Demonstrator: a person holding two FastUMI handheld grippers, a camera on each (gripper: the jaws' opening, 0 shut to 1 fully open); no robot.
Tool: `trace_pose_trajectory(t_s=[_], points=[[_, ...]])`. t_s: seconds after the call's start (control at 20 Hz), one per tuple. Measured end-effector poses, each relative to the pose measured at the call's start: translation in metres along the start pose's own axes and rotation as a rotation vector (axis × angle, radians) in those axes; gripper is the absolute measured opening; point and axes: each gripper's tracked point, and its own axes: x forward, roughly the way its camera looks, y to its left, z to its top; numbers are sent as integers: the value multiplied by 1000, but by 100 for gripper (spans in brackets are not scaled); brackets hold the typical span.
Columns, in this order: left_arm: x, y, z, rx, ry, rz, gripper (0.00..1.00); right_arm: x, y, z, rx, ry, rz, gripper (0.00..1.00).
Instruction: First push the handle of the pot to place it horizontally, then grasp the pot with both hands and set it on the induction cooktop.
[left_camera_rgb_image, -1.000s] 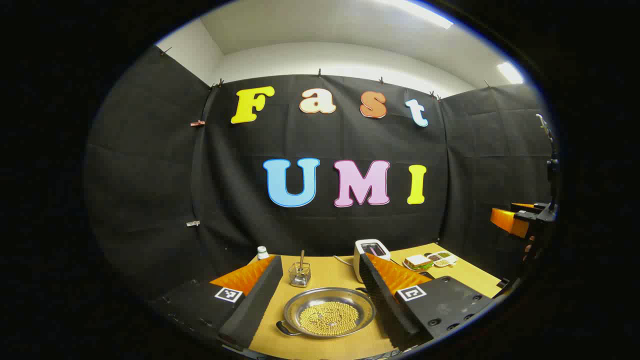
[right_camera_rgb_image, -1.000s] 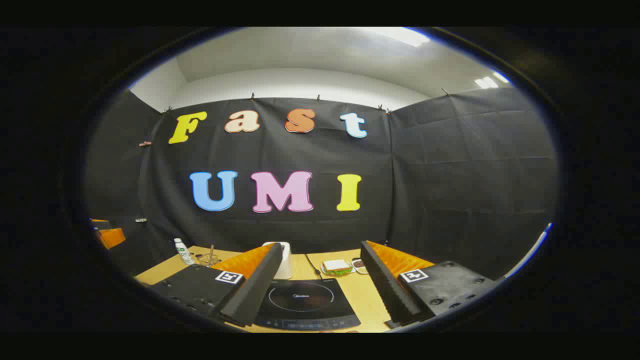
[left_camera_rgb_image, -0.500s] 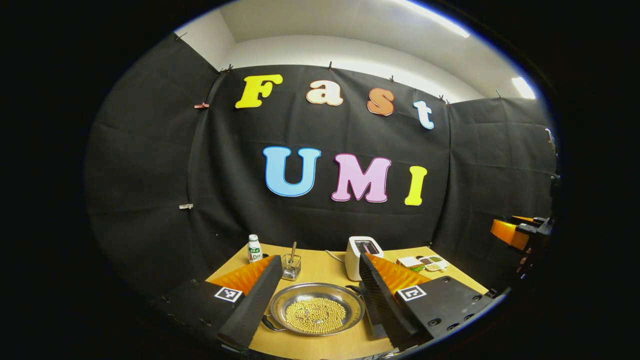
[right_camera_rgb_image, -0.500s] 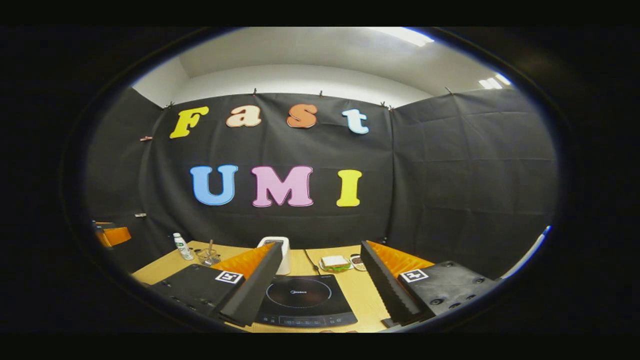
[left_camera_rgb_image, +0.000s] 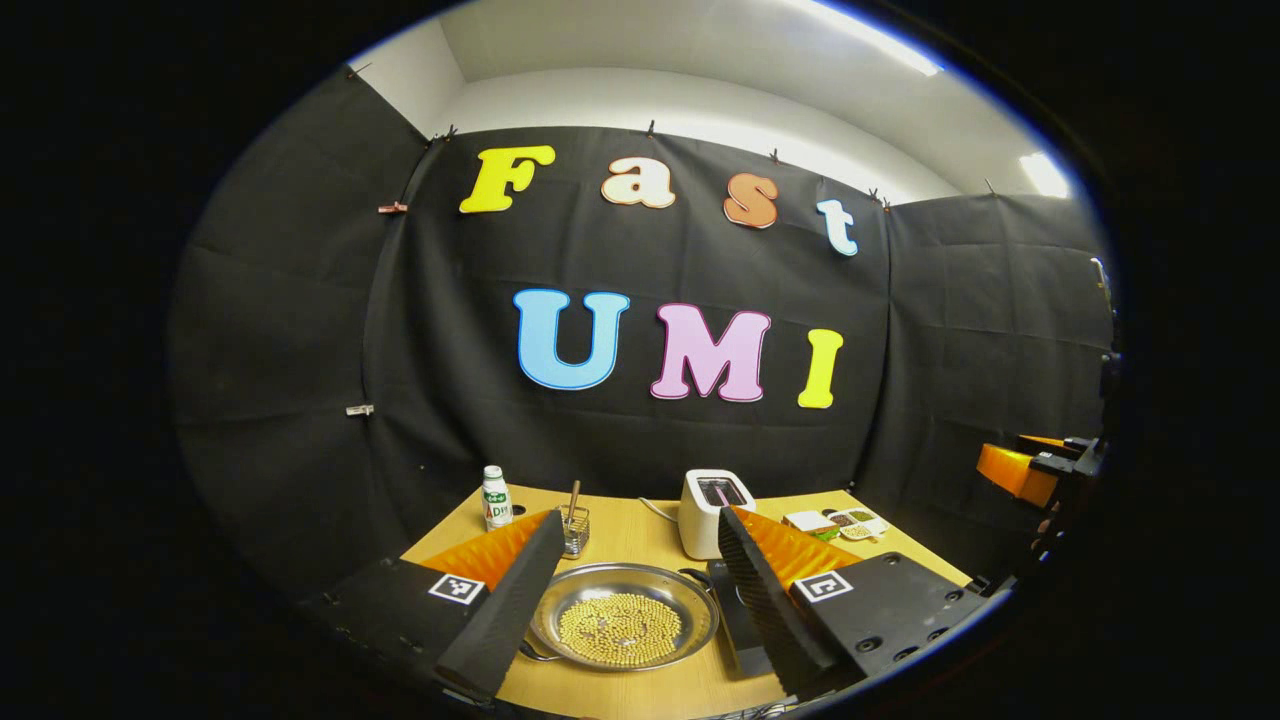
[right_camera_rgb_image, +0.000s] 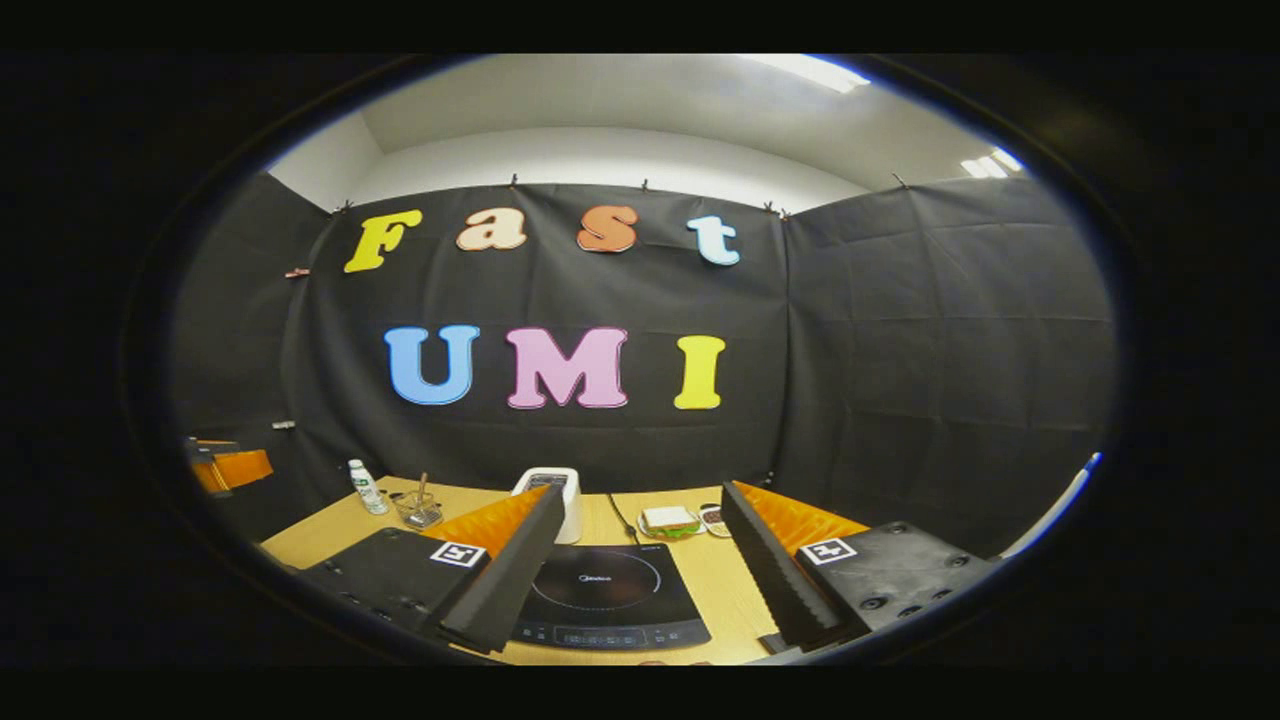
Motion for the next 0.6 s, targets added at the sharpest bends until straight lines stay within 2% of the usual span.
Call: trace_pose_trajectory(t_s=[0.1, 0.15, 0.35, 0.55, 0.6], points=[[1, -2, -3, 1, 12, -10, 97, -1, 3, -2, -2, 4, 12, 99], [1, -2, -6, 7, 18, -16, 96, -1, 4, -2, -2, 6, 16, 96], [-2, 0, -21, 14, 58, -33, 97, -4, 9, -8, 0, 20, 32, 98], [-1, 8, -33, -15, 99, -39, 86, -8, 8, -13, -29, 29, 40, 98], [0, 10, -35, -21, 107, -41, 80, -9, 8, -15, -30, 34, 43, 98]])
